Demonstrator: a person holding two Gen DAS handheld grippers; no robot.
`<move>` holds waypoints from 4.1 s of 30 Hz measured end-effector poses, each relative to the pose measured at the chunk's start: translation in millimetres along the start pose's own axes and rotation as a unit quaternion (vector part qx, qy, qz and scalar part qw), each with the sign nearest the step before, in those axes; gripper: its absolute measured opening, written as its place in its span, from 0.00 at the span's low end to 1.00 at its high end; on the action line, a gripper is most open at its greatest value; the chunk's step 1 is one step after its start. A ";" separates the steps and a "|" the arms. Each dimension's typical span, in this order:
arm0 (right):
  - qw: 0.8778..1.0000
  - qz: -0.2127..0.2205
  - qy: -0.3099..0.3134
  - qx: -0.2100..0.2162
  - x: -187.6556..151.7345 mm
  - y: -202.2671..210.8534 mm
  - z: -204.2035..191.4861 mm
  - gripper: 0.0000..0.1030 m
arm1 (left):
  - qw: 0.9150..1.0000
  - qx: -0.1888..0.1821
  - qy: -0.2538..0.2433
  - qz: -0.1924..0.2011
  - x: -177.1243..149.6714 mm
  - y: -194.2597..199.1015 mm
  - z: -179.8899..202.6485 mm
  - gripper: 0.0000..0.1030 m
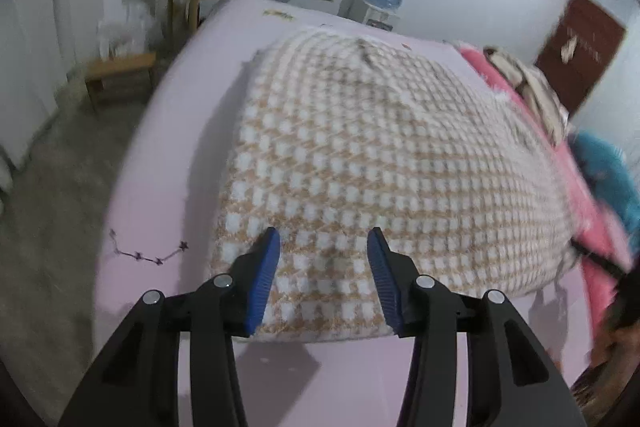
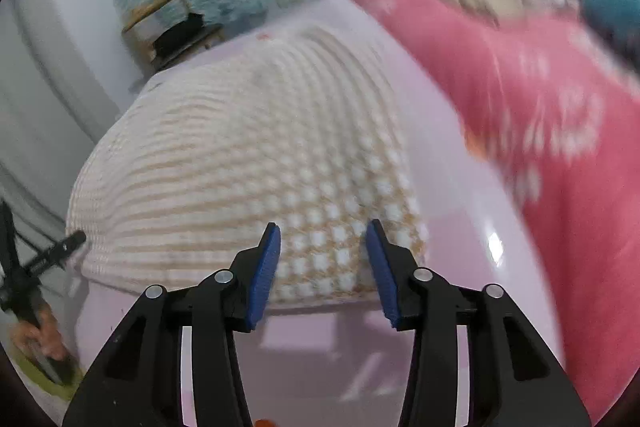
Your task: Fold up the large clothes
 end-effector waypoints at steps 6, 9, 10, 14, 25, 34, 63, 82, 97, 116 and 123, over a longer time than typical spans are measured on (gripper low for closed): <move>0.997 -0.006 -0.056 0.049 6.5 0.0 11.4 0.40 | 1.000 0.001 0.007 0.003 0.4 13.0 5.7 0.43; 0.998 -0.007 -0.044 0.043 4.4 17.0 3.0 0.51 | 1.000 0.007 -0.007 0.018 -0.1 32.0 11.2 0.47; 0.999 -0.008 -0.034 0.041 1.4 23.7 -3.3 0.55 | 1.000 0.009 -0.014 0.023 -1.2 39.2 15.6 0.52; 0.999 0.003 0.017 0.042 -13.1 41.8 -29.9 0.70 | 0.997 0.021 -0.058 0.050 -5.0 68.7 44.5 0.73; 0.989 0.085 0.124 -0.013 -27.1 105.0 -77.8 0.92 | 0.992 0.042 -0.072 0.097 -15.8 128.2 90.2 0.95; 0.978 0.147 0.133 -0.066 -10.0 130.9 -76.7 0.92 | 0.978 0.142 -0.088 0.128 -11.0 150.9 89.9 0.95; 0.991 0.049 0.109 -0.065 -36.7 84.9 -72.4 0.92 | 0.982 0.175 -0.064 0.033 -39.8 114.3 91.4 0.95; 0.991 0.028 0.114 -0.062 -46.1 80.5 -78.3 0.92 | 0.982 0.175 -0.065 0.017 -45.9 109.3 91.9 0.95; 0.992 0.015 0.114 -0.061 -51.3 74.3 -78.1 0.92 | 0.983 0.173 -0.059 -0.001 -50.6 103.6 86.9 0.95; 0.991 0.000 0.116 -0.062 -59.0 64.3 -78.0 0.92 | 0.984 0.166 -0.059 -0.025 -58.8 92.6 90.3 0.95; 0.991 0.000 0.117 -0.062 -58.8 63.7 -78.0 0.92 | 0.984 0.166 -0.057 -0.027 -59.6 92.0 90.7 0.95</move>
Point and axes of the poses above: each gripper's, at about its wrist camera, not at the fingertips, and y roughly against the way its jaws point, z to its right, x to its top, the point moved 10 cm from there along -y, roughly the way its jaws point, and after that the axes turned 3 degrees about -y, right-handed, at the moved point
